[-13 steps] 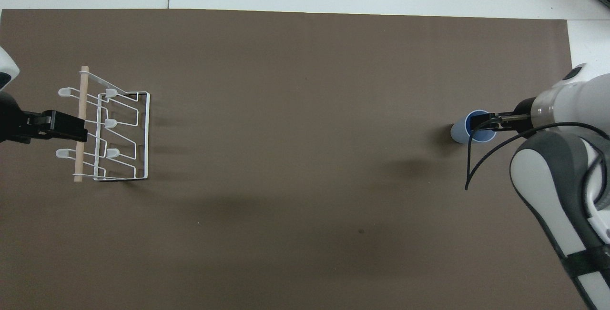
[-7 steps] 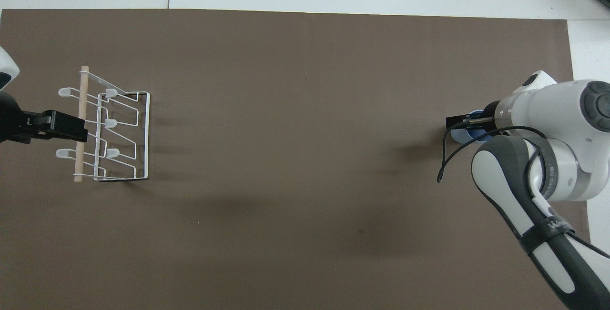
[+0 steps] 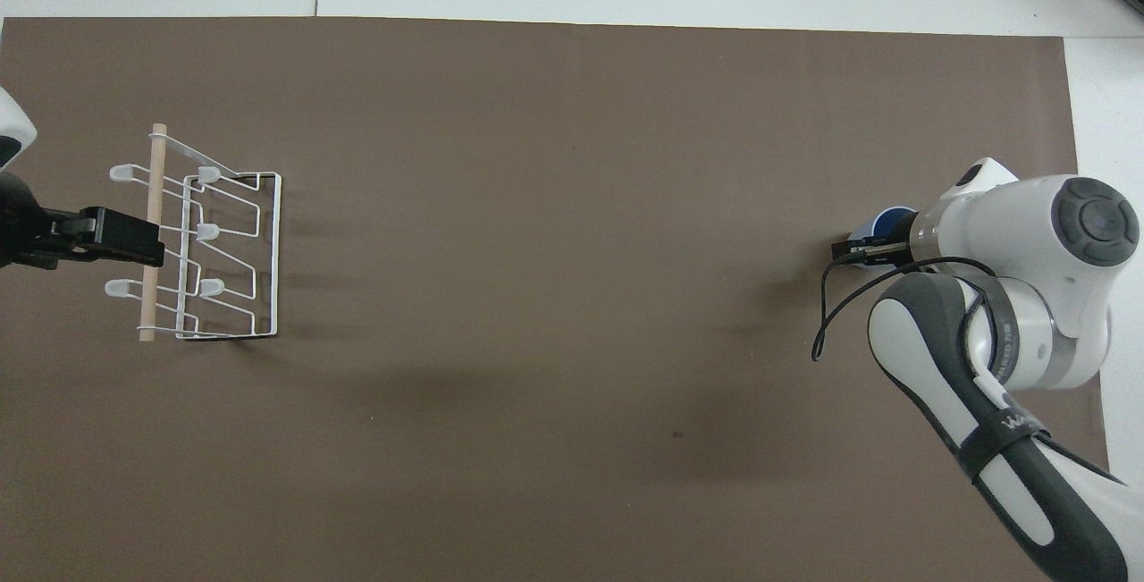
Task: Hang cup on cup holder
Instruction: 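Lower the right gripper onto the light blue cup and grasp its rim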
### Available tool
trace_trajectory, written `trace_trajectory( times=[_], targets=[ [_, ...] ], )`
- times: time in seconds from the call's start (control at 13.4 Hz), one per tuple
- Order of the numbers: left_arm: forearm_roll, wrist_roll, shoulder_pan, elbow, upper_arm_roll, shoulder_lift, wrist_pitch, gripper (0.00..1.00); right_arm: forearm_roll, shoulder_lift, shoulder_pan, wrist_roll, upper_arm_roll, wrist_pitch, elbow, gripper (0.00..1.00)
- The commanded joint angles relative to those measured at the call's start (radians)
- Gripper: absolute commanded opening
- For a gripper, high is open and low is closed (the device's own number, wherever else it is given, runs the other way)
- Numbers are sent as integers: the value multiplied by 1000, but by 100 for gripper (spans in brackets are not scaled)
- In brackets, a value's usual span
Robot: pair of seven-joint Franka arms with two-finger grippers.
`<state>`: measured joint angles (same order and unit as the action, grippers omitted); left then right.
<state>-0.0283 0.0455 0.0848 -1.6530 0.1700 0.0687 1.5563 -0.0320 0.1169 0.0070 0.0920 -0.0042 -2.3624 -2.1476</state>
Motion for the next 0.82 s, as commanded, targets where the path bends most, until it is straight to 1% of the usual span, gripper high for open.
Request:
trace_trajectory(
  times=[0.0, 0.22, 0.52, 0.59, 0.74],
  targets=[
    [-12, 1, 4, -33, -3, 29, 14, 100, -25, -16, -5, 31, 3, -17, -21, 0],
    [-12, 1, 4, -33, -3, 29, 16, 100, -25, -16, -7, 31, 3, 6, -18, 0],
    [-12, 1, 4, -31, -3, 29, 16, 100, -37, -11, -9, 40, 4, 136, 41, 0],
    [-12, 1, 4, -33, -3, 29, 16, 100, -83, -10, -7, 67, 4, 156, 49, 0],
    [-12, -1, 4, -33, -3, 29, 16, 100, -260, -13, -7, 220, 6, 199, 66, 0]
  ],
)
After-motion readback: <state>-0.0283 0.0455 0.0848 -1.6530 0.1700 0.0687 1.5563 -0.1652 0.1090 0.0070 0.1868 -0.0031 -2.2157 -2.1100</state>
